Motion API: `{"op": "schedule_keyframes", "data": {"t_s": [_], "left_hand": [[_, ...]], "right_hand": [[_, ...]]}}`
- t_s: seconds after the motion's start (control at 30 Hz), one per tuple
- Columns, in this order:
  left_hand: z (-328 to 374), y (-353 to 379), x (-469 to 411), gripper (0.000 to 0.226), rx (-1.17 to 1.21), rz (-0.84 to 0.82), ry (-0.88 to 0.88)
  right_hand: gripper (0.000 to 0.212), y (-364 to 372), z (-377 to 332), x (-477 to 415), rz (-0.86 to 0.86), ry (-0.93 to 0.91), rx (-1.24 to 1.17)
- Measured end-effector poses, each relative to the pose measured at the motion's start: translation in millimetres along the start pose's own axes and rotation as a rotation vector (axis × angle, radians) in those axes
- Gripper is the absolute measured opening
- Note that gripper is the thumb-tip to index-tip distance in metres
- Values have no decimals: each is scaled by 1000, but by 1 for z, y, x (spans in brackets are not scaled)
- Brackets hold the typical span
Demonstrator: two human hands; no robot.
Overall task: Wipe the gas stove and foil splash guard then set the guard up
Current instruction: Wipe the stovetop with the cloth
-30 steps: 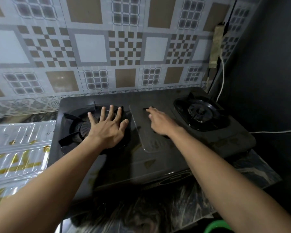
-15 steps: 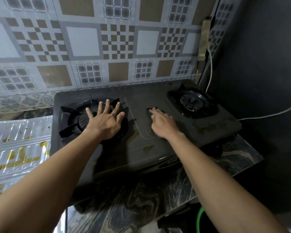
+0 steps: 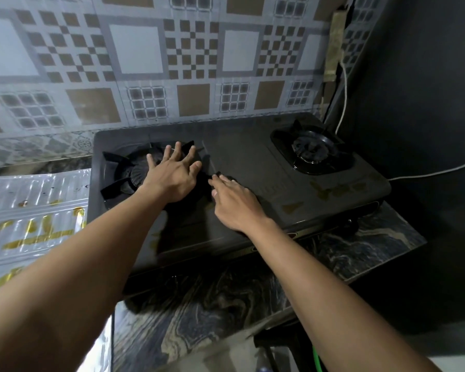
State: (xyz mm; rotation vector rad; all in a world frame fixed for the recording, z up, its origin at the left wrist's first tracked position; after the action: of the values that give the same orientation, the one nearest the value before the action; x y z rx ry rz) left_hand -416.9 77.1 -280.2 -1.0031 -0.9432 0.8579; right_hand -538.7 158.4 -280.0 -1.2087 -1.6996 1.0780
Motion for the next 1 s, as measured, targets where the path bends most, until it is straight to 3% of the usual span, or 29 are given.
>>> {"op": "schedule_keyframes", "data": {"t_s": [0.3, 0.73, 0.87, 1.0], "left_hand": [[4, 0, 3, 58, -23, -5, -51], [11, 2, 5, 66, -66, -22, -84], [16, 1, 4, 63, -100, 8, -92], [50, -2, 2, 67, -225, 108, -67]], "right_hand": [[44, 13, 7, 29, -94, -227, -4], [47, -43, 152, 39, 10, 184, -41], [46, -50, 158, 49, 66, 278, -52], [44, -50, 158, 52, 66, 261, -60]]}}
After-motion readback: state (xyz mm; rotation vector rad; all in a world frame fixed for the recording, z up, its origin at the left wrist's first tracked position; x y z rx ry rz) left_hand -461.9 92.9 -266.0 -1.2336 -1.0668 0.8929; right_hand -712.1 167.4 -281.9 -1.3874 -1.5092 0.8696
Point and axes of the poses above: each hand's wrist, its own x-axis away from the middle knuckle, its own y-axis out of the palm, z = x × y, the point moved 8 cm from there along -x, towards the middle knuckle, and after that the axes turned 12 degrees about -z, right-handed, at the moved point
